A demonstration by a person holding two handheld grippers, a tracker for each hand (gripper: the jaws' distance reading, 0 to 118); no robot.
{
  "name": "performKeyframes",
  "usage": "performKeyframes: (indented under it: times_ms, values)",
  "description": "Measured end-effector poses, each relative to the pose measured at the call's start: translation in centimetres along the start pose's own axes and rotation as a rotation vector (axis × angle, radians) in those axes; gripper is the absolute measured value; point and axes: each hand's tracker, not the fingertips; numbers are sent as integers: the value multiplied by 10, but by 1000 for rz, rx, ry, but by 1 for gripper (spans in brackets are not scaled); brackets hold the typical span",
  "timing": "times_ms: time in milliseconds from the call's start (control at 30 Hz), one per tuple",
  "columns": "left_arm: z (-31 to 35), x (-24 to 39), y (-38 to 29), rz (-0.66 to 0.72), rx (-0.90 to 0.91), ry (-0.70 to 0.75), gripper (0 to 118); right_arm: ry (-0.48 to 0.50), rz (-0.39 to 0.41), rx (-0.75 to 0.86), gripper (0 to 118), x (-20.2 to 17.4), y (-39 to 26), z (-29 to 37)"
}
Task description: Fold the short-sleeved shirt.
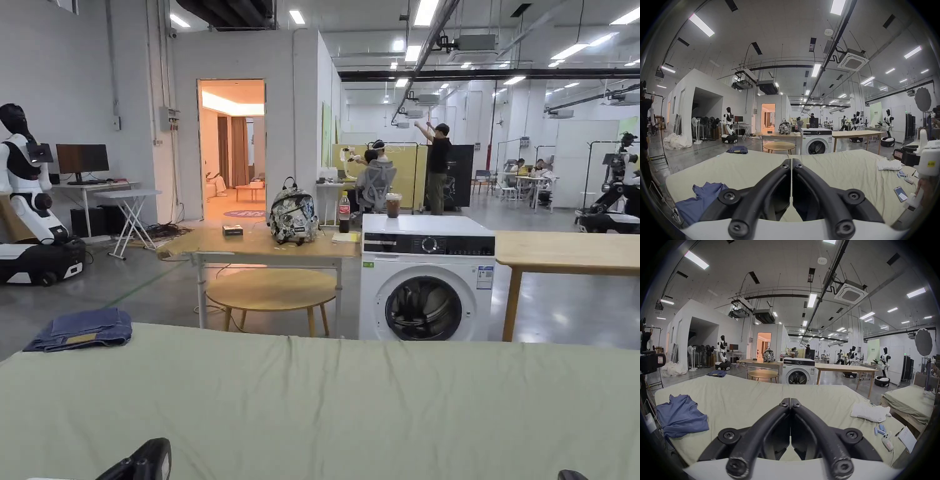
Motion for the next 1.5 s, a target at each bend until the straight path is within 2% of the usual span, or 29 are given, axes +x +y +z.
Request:
performKeyframes:
  times_ms: [167,267,433,533,600,767,800,833,867,900,933,967,1200,1267,1300,1333,1400,1500]
  values:
    - [3,-7,-1,-3,-7,2,0,6,11,1,0,-5,1,-1]
    - [11,-20,1,-15,-12,43,0,66,-16,9,0,-17,1,-4]
    - [32,-52,5,-19,-20,129,0,143,-9,8,0,-44,-1,-14]
    - [41,-68,3,-34,-47,173,0,229,-60,-12,0,-55,-3,-21]
    - [44,-75,0,-43,-68,198,0,253,-85,-14,0,-61,-5,-25]
    - [49,-97,-6,-18,-93,257,0,294,-35,-41,0,-82,-12,-36]
    - [47,-103,-6,-18,-107,268,4,302,-33,-46,0,-84,-13,-37]
    - [40,-114,-8,-14,-152,261,15,310,-31,-52,0,-84,-14,-38]
    - [30,-126,-12,-14,-205,237,33,315,-27,-55,0,-85,-16,-38]
    - [20,-137,-18,-17,-239,216,68,319,-21,-60,0,-84,-18,-38]
    - [5,-151,-27,-8,-294,191,89,317,-15,-66,0,-83,-20,-38]
    - [-13,-166,-38,-2,-388,155,94,314,-8,-76,0,-82,-23,-39]
    - [-141,-241,-150,128,-765,32,93,274,4,-179,0,-70,-49,-50]
    - [-174,-264,-186,207,-852,84,80,263,-22,-211,0,-64,-55,-52]
    - [-185,-271,-199,222,-904,97,68,278,-70,-239,0,-62,-58,-53]
    - [-195,-277,-212,223,-948,118,61,305,-108,-265,0,-58,-63,-54]
    - [-205,-282,-235,196,-1025,173,57,289,-120,-291,0,-57,-73,-56]
    - [-192,-267,-223,157,-980,149,54,268,-90,-336,0,-58,-84,-60]
